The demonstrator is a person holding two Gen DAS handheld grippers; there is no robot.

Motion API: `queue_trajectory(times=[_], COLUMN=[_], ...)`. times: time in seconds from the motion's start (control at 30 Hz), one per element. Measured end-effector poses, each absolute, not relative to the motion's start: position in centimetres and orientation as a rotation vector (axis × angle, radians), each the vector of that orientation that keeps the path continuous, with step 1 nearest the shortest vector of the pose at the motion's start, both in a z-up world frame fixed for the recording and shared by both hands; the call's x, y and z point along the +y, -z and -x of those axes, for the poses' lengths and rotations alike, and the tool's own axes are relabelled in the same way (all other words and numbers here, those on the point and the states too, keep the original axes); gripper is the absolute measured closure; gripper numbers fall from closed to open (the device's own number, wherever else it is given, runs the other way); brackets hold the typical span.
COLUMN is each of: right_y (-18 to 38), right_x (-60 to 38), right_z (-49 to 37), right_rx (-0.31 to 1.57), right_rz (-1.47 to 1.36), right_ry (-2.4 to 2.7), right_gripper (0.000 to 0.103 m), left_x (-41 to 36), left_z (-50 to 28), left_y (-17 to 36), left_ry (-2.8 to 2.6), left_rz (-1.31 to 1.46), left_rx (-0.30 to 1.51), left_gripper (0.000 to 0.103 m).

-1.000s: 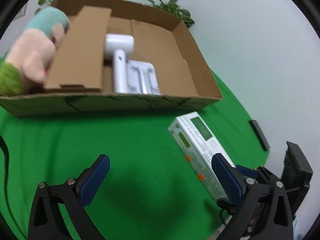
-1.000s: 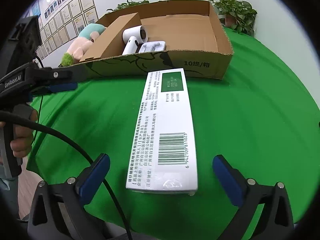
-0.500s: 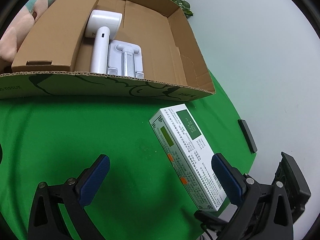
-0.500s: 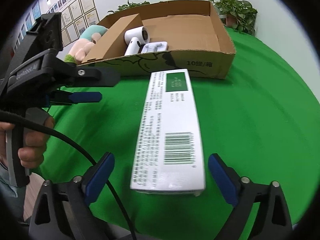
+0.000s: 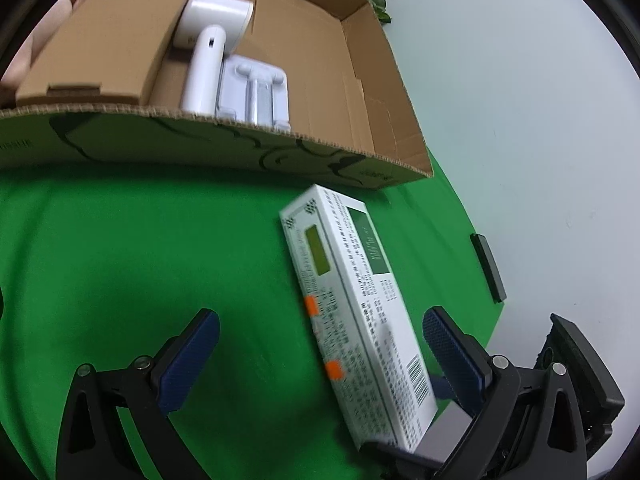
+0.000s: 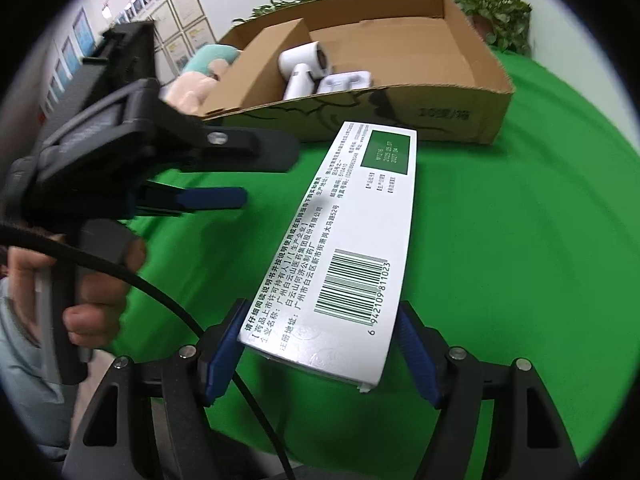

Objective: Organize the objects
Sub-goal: 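Move the right gripper to the white-and-green medicine box and grasp it, then lift the medicine box with the right gripper over the tray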

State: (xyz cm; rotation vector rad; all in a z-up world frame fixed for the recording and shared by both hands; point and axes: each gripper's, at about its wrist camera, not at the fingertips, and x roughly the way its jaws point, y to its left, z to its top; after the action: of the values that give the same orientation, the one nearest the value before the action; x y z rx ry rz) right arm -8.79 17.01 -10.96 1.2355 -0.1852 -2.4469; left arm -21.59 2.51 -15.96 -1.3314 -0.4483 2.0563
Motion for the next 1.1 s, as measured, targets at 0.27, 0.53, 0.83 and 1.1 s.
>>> queue_trajectory(times=[0.27, 0.53, 0.83, 1.1], right_y=[10.9, 10.4, 9.7, 7.8], right_x=[16.0, 14.5, 14.4, 14.2], right_z=[8.5, 8.1, 7.7, 7.5], right_rx=[-0.268, -0.177, -0.165, -0.152], right_rz=[-1.212, -1.204, -1.175, -1.091], right_ry=[2.36, 2.356, 2.369, 2.406], right_gripper=[0.032, 0.034, 0.035, 0.036], left_x=[2.0, 1.3, 0.1, -0.5], left_z=[21.1, 20.6, 19.4, 19.2], left_y=[16.3, 16.1, 14.1, 10.8], left_ry=[-2.046, -2.05, -2.076, -2.115], left_rz=[1.332, 1.349, 1.279, 1.185], left_rx=[-0.443, -0.421, -0.39, -0.354], left_gripper=[0.019, 0.046, 0.054, 0.057])
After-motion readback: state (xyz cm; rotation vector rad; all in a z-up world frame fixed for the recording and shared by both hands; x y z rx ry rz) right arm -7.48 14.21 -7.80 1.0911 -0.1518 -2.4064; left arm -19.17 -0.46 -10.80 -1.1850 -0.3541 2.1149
